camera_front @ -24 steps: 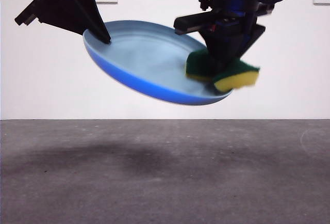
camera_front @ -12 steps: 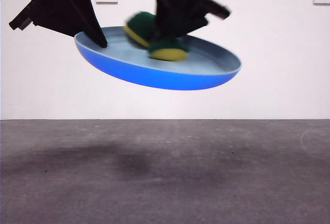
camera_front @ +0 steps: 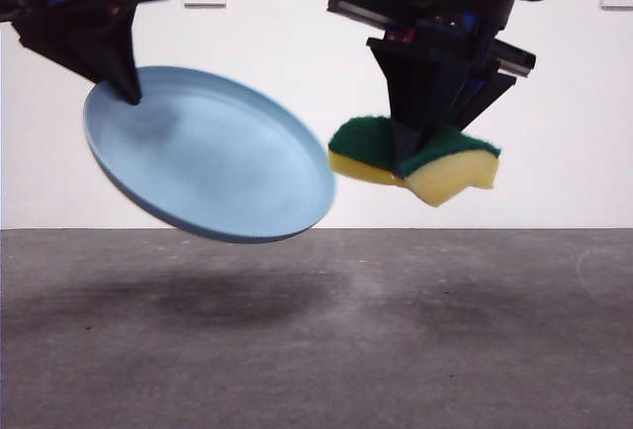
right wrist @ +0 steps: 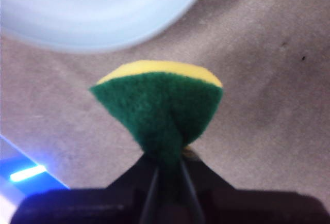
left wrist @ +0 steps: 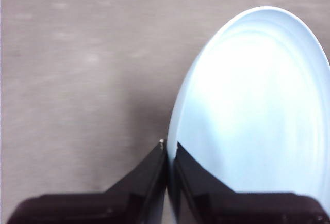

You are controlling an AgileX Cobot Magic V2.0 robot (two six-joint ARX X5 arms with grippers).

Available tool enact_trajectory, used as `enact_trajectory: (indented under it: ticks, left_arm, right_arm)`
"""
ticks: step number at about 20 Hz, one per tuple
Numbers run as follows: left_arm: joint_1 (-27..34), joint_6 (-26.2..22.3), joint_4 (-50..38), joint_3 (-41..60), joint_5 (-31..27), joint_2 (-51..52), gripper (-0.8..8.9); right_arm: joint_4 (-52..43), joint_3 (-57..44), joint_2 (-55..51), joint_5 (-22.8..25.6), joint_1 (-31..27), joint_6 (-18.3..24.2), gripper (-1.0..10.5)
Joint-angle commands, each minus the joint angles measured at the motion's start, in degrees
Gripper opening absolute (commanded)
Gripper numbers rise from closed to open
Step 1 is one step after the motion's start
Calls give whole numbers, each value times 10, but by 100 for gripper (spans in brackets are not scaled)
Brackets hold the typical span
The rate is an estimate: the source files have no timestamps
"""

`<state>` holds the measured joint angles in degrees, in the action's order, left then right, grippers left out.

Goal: Pick up the plate,pick up the cloth,clean the plate with the cloth

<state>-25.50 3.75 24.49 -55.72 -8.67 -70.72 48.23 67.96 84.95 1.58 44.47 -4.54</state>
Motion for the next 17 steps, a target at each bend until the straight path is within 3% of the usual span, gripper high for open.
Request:
enact_trajectory:
  ticks: [1,9,15,16,17]
  left_arm:
    - [25,-10,-7,1,-2,-30,-8]
    - [74,-10,-13,2,18,-169,-5]
    - [77,-10,-17,2,43,-231,2]
    - [77,-10,-22,2,42,-231,35]
    - [78,-10,-26,1,43,-231,153]
  right_arm:
    - [-2,-3,-27,3,2,-1,-16]
    - [-2,-3,-171,9,2,-6,-16]
    - [-2,-3,-277,119,2,-6,-16]
    - [-2,-3,-284,137,2,-8,-16]
    - [-2,-3,-289,154,2,-10,-16]
